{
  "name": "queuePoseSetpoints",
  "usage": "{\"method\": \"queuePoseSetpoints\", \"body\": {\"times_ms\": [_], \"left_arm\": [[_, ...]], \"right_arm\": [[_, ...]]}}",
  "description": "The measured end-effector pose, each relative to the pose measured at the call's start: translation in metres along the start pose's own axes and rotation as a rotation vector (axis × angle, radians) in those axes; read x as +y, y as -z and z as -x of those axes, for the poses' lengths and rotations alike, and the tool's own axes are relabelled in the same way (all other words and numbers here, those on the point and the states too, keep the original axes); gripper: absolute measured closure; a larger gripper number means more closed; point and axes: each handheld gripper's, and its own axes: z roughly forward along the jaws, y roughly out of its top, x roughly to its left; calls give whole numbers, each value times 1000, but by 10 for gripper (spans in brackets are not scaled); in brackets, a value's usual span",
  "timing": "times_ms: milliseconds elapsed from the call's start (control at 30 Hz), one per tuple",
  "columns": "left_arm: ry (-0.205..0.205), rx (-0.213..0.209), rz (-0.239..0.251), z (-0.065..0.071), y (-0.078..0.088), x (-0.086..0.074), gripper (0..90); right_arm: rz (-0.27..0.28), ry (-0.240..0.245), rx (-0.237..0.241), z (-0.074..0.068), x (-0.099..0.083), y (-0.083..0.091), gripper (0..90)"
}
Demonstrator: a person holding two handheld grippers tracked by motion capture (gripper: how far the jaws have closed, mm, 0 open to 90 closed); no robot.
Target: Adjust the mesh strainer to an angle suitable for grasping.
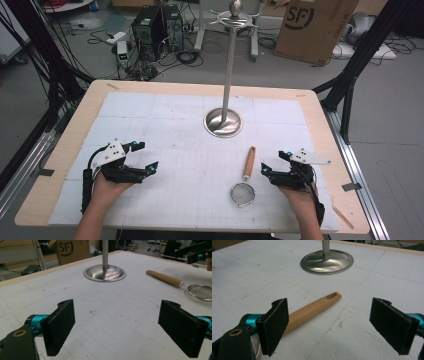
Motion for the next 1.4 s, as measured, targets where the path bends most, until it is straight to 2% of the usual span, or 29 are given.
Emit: {"method": "queuePoseSetpoints", "body": {"times_ms": [233, 367, 500, 633, 733, 1067, 1233, 1400], "left_arm": [[0, 7, -2, 0, -1, 0, 147], [-7, -4, 2, 3, -1, 2, 147], [-7, -5, 8, 3, -1, 3, 147], [-13, -2, 3, 2, -1, 3, 147], [-17, -3, -4, 2, -2, 2, 147], [-14, -2, 1, 2, -1, 2, 147], [-15, 2, -5, 2, 0, 2, 147], [-13, 4, -3, 2, 1, 3, 147]], "right_arm": [[-22, -4, 9, 1, -1, -2, 149], [-9, 29, 25, -2, -2, -2, 149], [-22, 34, 40, -3, -1, -3, 149], [-27, -1, 36, 0, -2, -3, 150], [-28, -1, 30, 1, -3, -3, 161], [-46, 10, 24, 1, -3, -3, 404], [-83, 3, 15, 2, -2, -7, 531], [-122, 16, 10, 1, 1, -12, 654]]}}
